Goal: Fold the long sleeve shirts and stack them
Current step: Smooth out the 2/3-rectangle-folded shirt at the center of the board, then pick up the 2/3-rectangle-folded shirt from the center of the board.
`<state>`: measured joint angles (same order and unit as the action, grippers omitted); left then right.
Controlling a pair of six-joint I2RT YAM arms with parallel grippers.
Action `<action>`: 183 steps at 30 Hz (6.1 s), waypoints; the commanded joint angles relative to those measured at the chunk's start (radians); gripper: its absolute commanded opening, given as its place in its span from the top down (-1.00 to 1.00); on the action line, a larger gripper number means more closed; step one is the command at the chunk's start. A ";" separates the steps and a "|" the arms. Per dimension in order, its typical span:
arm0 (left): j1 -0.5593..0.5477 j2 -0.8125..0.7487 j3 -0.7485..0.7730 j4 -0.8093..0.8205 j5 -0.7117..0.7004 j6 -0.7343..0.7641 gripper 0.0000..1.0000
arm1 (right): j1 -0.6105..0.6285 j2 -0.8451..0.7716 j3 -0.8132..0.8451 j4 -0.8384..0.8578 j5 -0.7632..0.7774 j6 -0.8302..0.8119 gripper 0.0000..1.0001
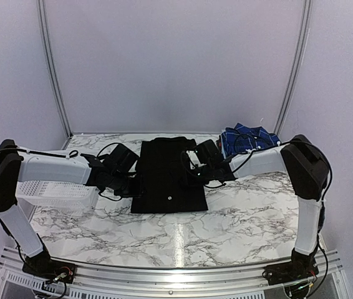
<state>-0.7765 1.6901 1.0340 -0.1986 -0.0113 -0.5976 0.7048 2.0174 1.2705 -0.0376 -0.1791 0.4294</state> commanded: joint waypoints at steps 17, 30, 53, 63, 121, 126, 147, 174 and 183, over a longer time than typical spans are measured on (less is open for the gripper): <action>0.002 0.010 0.028 0.017 0.008 0.012 0.38 | 0.053 0.061 0.123 -0.008 -0.088 -0.046 0.46; 0.003 0.011 0.043 0.016 0.008 0.020 0.39 | -0.036 0.218 0.304 0.021 -0.181 -0.047 0.33; 0.007 0.335 0.437 0.022 0.049 0.070 0.41 | -0.165 -0.039 -0.005 0.029 -0.147 -0.085 0.31; 0.050 0.554 0.616 0.015 0.090 0.070 0.43 | -0.216 0.081 0.026 0.011 -0.164 -0.058 0.55; -0.018 -0.164 -0.275 0.058 0.006 -0.013 0.30 | 0.036 -0.487 -0.602 -0.020 0.127 0.025 0.40; -0.048 -0.109 -0.248 0.062 -0.006 -0.004 0.30 | 0.043 -0.504 -0.627 0.017 0.108 -0.009 0.36; -0.087 0.014 -0.174 0.036 -0.108 0.078 0.36 | 0.089 -0.403 -0.558 0.016 0.204 -0.091 0.53; -0.250 -0.178 -0.259 -0.007 -0.153 -0.024 1.00 | 0.141 -0.660 -0.692 -0.074 0.115 -0.070 1.00; -0.391 -0.371 -0.298 -0.133 -0.226 -0.147 1.00 | 0.266 -0.936 -0.713 -0.215 0.145 0.066 1.00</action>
<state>-1.1370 1.3800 0.7475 -0.2401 -0.1890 -0.6773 0.9310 1.1622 0.5449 -0.1921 -0.0410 0.4202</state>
